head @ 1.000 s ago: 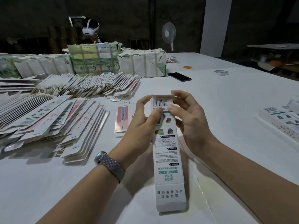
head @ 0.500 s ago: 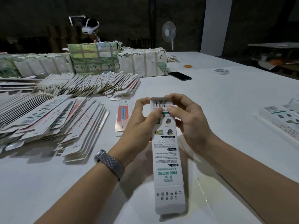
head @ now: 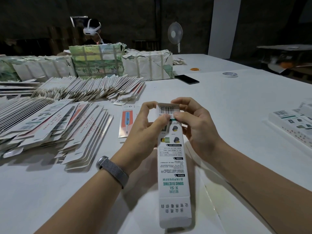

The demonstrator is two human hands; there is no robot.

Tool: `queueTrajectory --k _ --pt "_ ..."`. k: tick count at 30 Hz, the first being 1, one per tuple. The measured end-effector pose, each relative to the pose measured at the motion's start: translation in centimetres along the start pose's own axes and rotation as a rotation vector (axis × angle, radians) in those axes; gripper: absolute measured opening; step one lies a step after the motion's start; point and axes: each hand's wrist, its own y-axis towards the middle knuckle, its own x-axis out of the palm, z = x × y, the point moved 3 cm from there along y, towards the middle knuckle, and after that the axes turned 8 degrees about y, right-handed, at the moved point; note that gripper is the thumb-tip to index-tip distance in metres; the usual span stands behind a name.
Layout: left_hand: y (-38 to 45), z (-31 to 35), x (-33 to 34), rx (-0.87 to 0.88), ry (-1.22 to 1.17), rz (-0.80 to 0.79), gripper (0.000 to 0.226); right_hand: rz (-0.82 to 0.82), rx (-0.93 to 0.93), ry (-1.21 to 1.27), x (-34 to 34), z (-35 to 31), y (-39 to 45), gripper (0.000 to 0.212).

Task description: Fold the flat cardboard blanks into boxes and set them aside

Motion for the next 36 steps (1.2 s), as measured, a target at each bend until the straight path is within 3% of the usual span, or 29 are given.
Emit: queueTrajectory --k 3,7,13,21,25,30,36 --pt "-0.2 0.2 0.3 0.001 -0.011 -0.054 0.012 0.018 0.01 0.025 0.1 -0.2 0.1 0.007" --pt "-0.4 0.1 1.1 -0.005 0.014 -0.105 0.015 0.085 -0.013 0.02 -0.1 -0.3 0.2 0.021" --pt "-0.3 -0.1 0.9 0.011 0.055 -0.084 0.024 0.097 -0.022 -0.085 -0.1 -0.3 0.0 0.013" --pt "-0.4 0.1 0.7 -0.029 0.135 -0.112 0.027 0.08 0.069 -0.062 -0.1 0.1 0.1 0.023" --pt "-0.3 0.0 0.8 -0.034 0.134 -0.131 0.029 0.068 0.086 -0.071 0.0 -0.1 0.1 0.012" --pt "-0.1 -0.5 1.0 -0.012 0.171 -0.129 0.037 0.123 0.012 -0.154 -0.3 -0.2 0.0 0.031" --pt "-0.3 -0.4 1.0 -0.012 0.183 -0.174 0.048 0.163 -0.009 -0.156 -0.4 -0.2 0.2 0.03"
